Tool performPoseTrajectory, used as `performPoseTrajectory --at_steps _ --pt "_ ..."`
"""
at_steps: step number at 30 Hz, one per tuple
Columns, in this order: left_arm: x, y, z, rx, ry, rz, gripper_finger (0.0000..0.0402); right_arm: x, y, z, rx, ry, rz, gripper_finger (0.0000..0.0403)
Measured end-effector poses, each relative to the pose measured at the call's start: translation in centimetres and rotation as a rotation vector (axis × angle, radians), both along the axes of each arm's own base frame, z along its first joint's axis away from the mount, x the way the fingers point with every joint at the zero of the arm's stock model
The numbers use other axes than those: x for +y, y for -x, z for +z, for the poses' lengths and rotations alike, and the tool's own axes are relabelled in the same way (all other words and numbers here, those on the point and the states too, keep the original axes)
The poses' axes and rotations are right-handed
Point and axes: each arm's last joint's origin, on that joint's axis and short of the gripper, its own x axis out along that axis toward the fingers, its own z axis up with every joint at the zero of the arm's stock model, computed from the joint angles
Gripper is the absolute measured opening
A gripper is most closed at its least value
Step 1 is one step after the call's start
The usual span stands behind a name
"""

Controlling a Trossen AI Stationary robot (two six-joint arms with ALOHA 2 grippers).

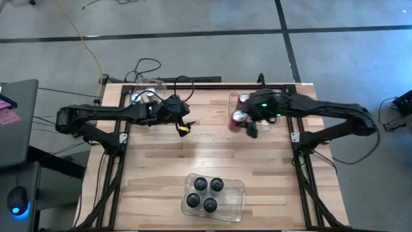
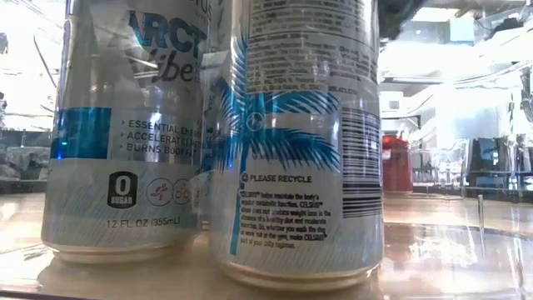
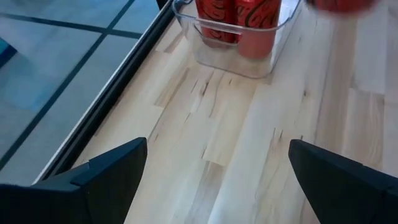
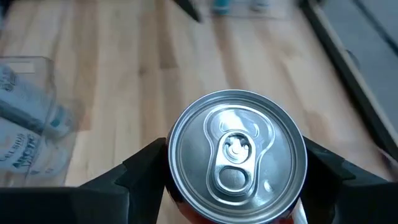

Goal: Sort soda cans
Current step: Put the red soda can into the top right transparent bin

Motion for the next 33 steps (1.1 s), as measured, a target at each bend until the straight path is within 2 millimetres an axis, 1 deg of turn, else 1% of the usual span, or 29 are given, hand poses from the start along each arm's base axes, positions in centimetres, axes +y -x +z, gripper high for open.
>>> performPoseTrajectory --at_steps 4,6,9,14,16,19,23,30,33 --pt "0.0 -0.1 -0.2 0.009 0.002 -0.001 0.0387 0.5 3.8 1.7 0.003 0.011 -0.127 0.0282" --pt "0.0 -0.1 -0.2 0.008 0.002 -0.001 0.0387 0.6 5.3 1.6 0.005 0.022 -0.195 0.0282" --pt "0.0 -0.1 -0.2 0.009 0.001 -0.001 0.0387 0.6 6.9 0.4 0.005 0.027 -0.269 0.0281" --pt "0.0 -0.2 -0.1 0.0 0.001 -0.001 0.0387 0.2 8.8 -2.8 -0.004 0.0 -0.36 0.0281" --pt "0.0 -0.1 -0.2 0.003 0.002 0.0 0.0387 0.0 9.1 -4.0 -0.011 -0.004 -0.383 0.0281" --pt "0.0 -0.1 -0.2 0.003 0.003 0.0 0.0387 -0.4 9.4 -5.0 -0.045 0.006 -0.416 0.0281" --pt "0.0 -0.1 -0.2 0.002 0.007 0.003 0.0387 -0.9 9.7 -5.7 -0.037 0.038 -0.455 0.0281" --pt "0.0 -0.1 -0.2 -0.003 0.014 0.009 0.0387 -1.5 10.1 -6.0 -0.006 0.057 -0.48 0.0281" --pt "0.0 -0.1 -0.2 -0.005 0.019 0.013 0.0387 -1.7 10.0 -7.0 -0.016 0.048 -0.49 0.0281"
